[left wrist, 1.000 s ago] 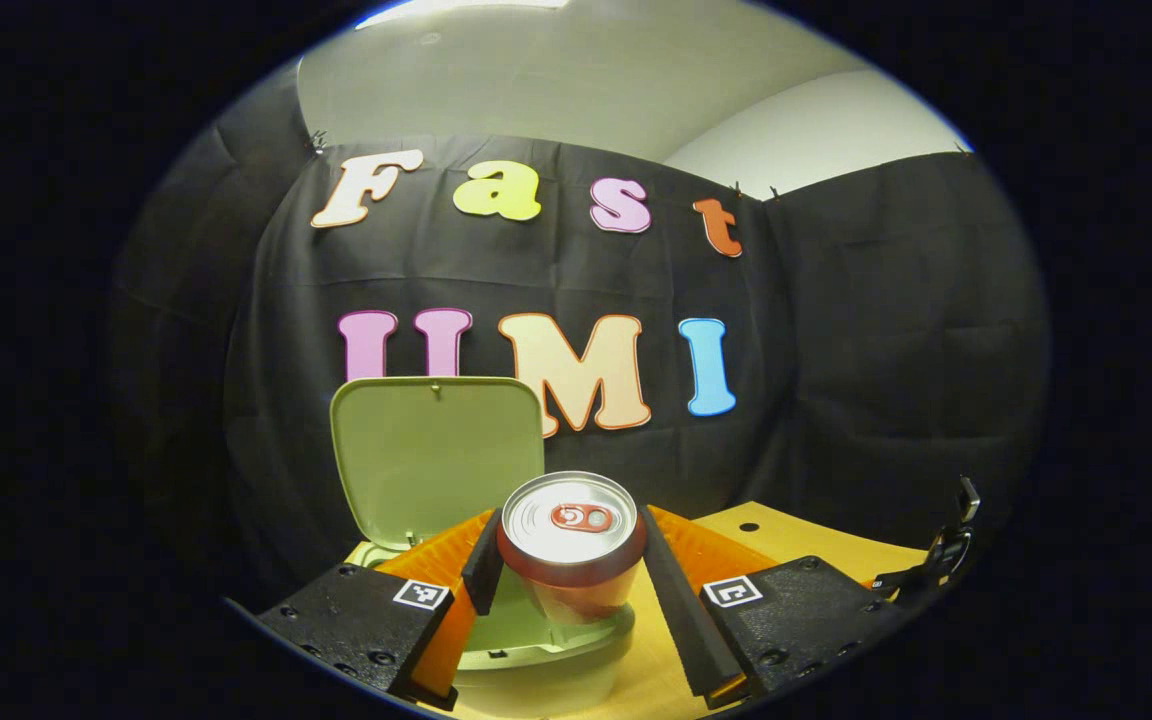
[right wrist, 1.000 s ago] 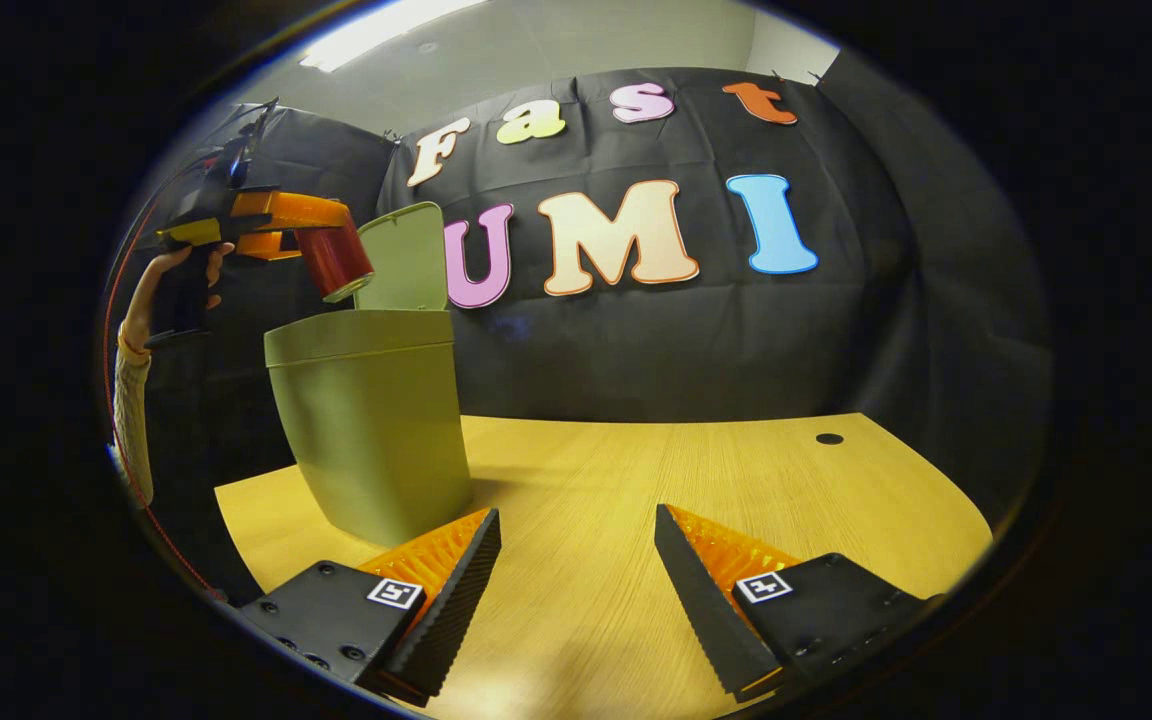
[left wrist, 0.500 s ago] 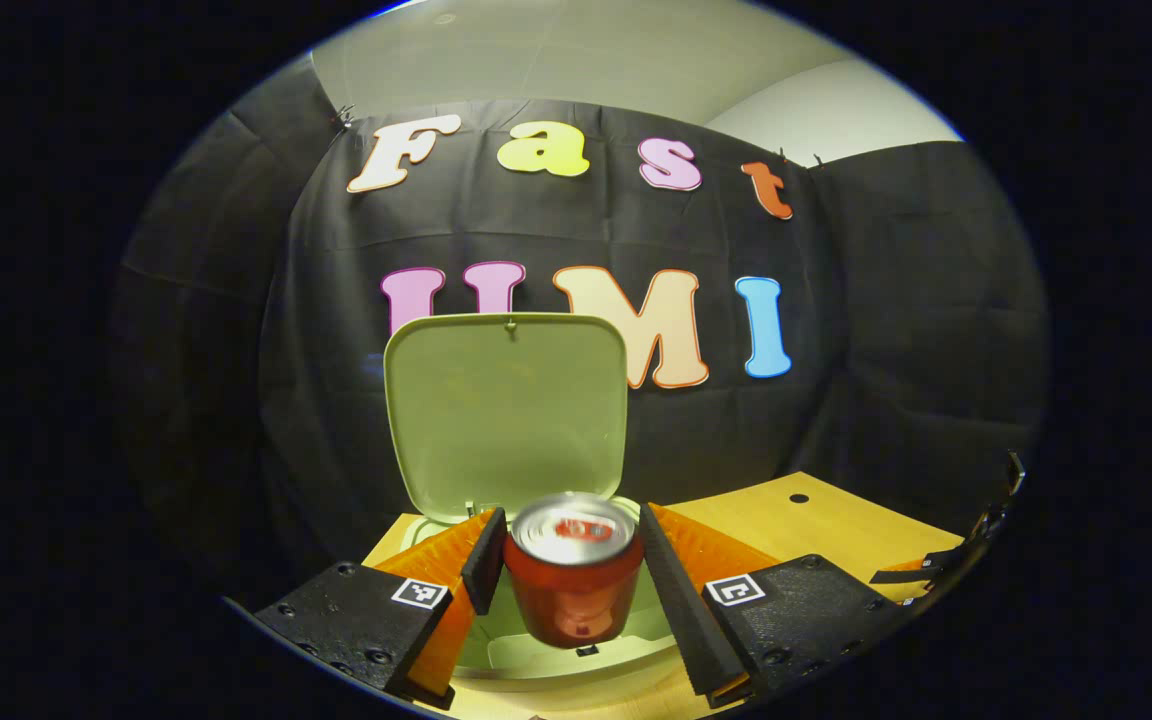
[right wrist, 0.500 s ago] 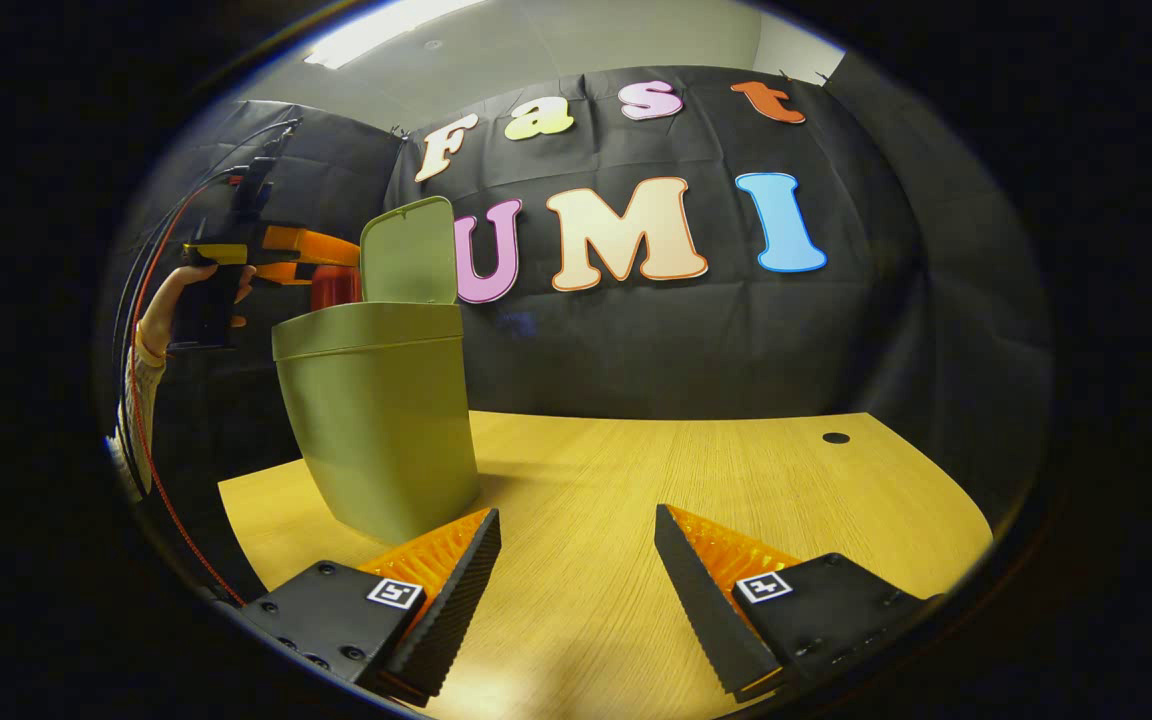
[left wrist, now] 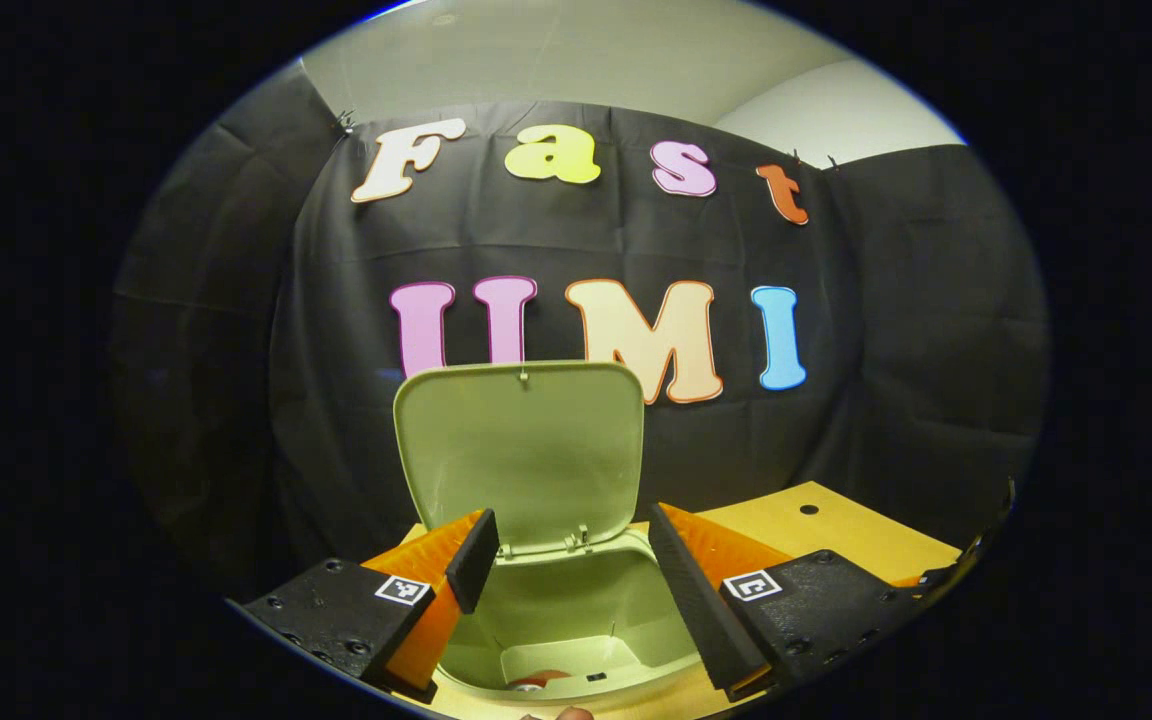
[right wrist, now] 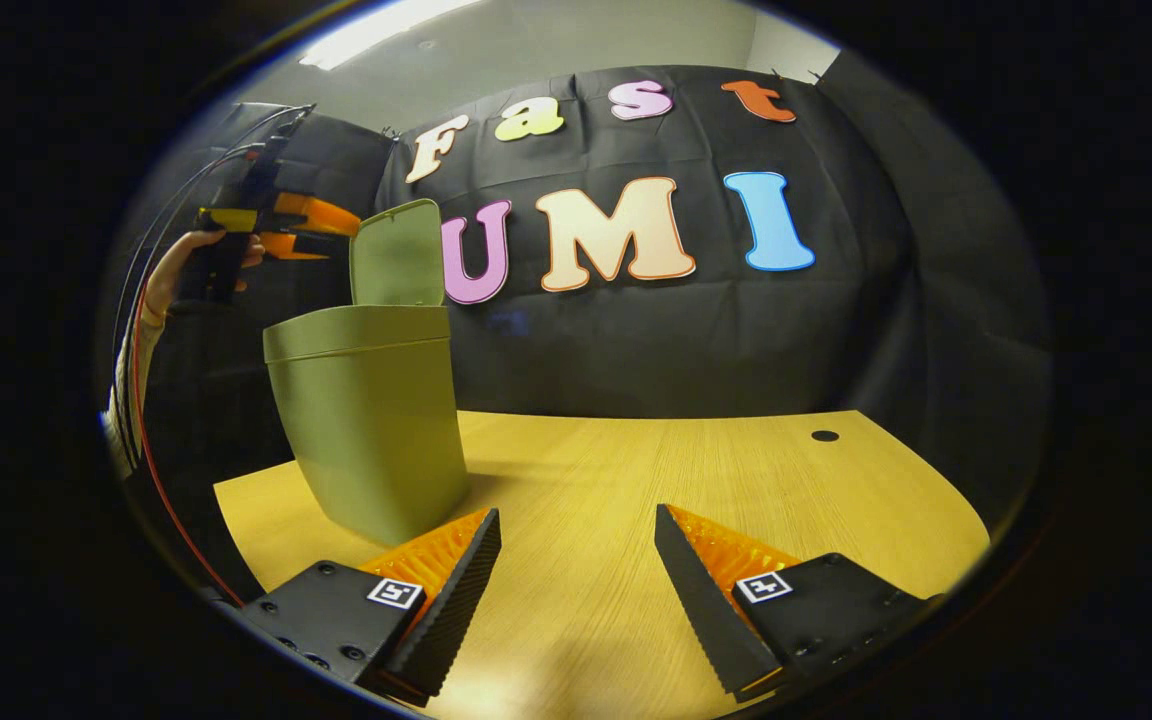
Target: Press the lid of the desktop garbage bin to open it, pick up the crumpled paper on the desktop and throw it into the bin, then pick up the pop can on the desktop and drop it into the bin, and finally close the garbage bin lid.
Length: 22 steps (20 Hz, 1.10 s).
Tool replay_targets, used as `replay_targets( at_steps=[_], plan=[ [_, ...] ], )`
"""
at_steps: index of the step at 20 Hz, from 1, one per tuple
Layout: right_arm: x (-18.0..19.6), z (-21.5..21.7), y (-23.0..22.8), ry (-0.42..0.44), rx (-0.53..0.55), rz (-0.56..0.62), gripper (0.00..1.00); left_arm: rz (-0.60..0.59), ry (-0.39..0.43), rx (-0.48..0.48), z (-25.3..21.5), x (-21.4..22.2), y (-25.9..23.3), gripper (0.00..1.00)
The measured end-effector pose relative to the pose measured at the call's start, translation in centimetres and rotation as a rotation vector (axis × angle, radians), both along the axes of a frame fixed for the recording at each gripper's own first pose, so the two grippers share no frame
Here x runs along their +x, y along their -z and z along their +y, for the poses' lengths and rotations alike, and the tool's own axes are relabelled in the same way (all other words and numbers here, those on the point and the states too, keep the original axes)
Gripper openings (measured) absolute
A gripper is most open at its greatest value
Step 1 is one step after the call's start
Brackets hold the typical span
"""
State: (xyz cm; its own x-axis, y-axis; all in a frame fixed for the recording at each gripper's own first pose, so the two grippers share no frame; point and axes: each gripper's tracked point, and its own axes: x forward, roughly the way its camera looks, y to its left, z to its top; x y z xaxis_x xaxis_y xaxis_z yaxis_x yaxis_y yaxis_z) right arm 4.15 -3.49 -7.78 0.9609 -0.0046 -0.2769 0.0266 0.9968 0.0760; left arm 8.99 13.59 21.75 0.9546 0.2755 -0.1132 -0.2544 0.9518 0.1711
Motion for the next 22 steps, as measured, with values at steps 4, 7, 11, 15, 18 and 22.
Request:
replay_targets(
  at_steps=[4, 7, 11, 15, 18, 22],
  plan=[
    [-0.3, -0.1, -0.3, -0.003, 0.006, 0.000, 0.98, -0.060, 0.008, 0.026, -0.8, 1.7, -5.3, 0.91],
    [-0.7, -0.4, -0.1, -0.006, -0.015, 0.013, 0.95, -0.071, -0.054, 0.068, 0.9, 3.8, -8.2, 0.90],
    [-1.0, -0.3, -0.6, -0.017, -0.010, 0.002, 0.98, -0.037, -0.111, 0.105, 2.8, 7.2, -8.7, 0.90],
    [-1.1, -0.6, -0.7, -0.012, -0.007, 0.000, 0.98, 0.000, -0.126, 0.081, 3.6, 9.3, -7.1, 0.91],
    [-1.0, -0.8, -0.8, -0.009, 0.003, -0.005, 0.98, 0.006, -0.140, 0.081, 4.3, 9.9, -6.7, 0.90],
    [-0.8, -1.0, -0.5, -0.003, 0.008, 0.001, 0.98, 0.014, -0.155, 0.086, 4.7, 10.7, -6.5, 0.91]
  ],
)
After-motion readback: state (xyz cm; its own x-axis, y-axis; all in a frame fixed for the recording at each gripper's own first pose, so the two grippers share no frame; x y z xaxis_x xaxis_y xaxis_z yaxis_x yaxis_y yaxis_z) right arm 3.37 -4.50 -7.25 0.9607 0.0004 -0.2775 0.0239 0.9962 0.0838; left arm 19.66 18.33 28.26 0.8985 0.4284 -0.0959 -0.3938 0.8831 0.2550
